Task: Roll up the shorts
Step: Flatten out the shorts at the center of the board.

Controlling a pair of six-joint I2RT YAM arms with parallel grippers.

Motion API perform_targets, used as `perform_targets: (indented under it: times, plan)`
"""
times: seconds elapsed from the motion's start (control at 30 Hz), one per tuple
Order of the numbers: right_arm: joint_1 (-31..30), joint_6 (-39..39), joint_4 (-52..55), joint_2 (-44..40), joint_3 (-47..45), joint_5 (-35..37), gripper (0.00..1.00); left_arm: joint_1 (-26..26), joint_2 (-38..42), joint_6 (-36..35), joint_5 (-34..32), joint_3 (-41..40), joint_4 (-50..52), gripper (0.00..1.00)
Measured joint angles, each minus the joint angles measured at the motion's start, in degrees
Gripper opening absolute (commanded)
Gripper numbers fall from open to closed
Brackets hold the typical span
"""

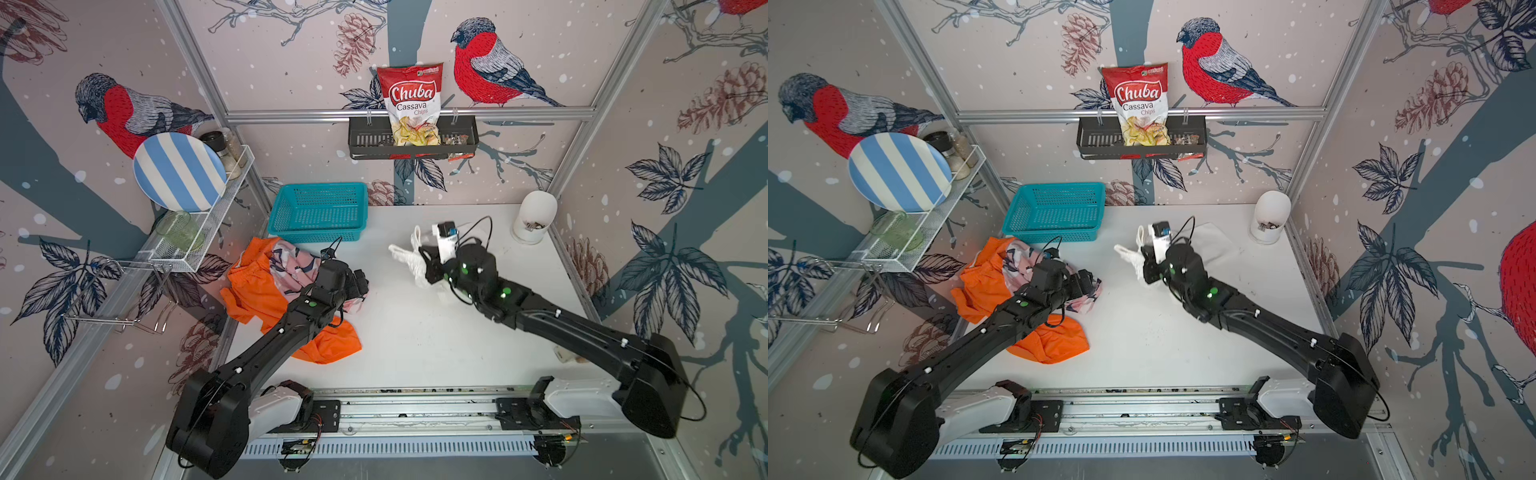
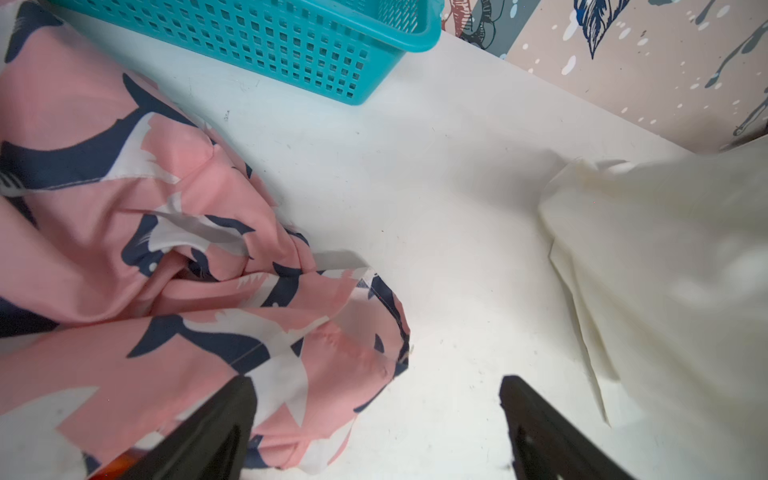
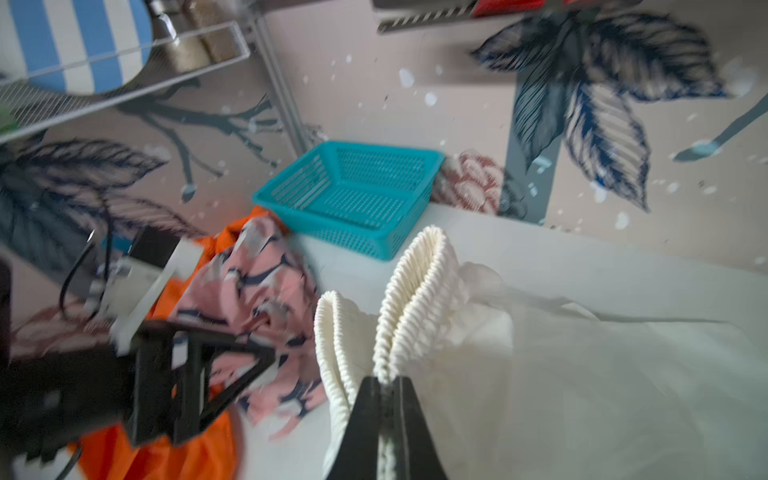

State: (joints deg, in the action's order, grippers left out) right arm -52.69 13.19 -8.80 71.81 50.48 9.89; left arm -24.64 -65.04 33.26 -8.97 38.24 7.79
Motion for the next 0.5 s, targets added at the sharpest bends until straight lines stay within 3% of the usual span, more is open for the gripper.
perform_targets:
  times: [0.13,0.23,0.33,0.5]
  plan:
    - [-7.15,5.55,0.02,-5.03,-9.92,3.02,0.5,-2.32,2.14,0.98,-0.09,-1.88,1.92,0.94]
    - [-8.0,9.44,0.76,-6.4,-11.23,4.85,0.59,-3.48,2.32,2.29,0.15,-3.56,2.27,0.93]
    - [-7.72,10.8,3.1,-5.31,-8.87,4.9,0.64,-4.68,1.49,3.78,1.92,-4.9,2.03,0.93]
    - [-7.63,10.71,10.25,3.52,2.16,1.38,0.62,-6.1,0.48,6.49,2.93,-5.62,1.92,0.93]
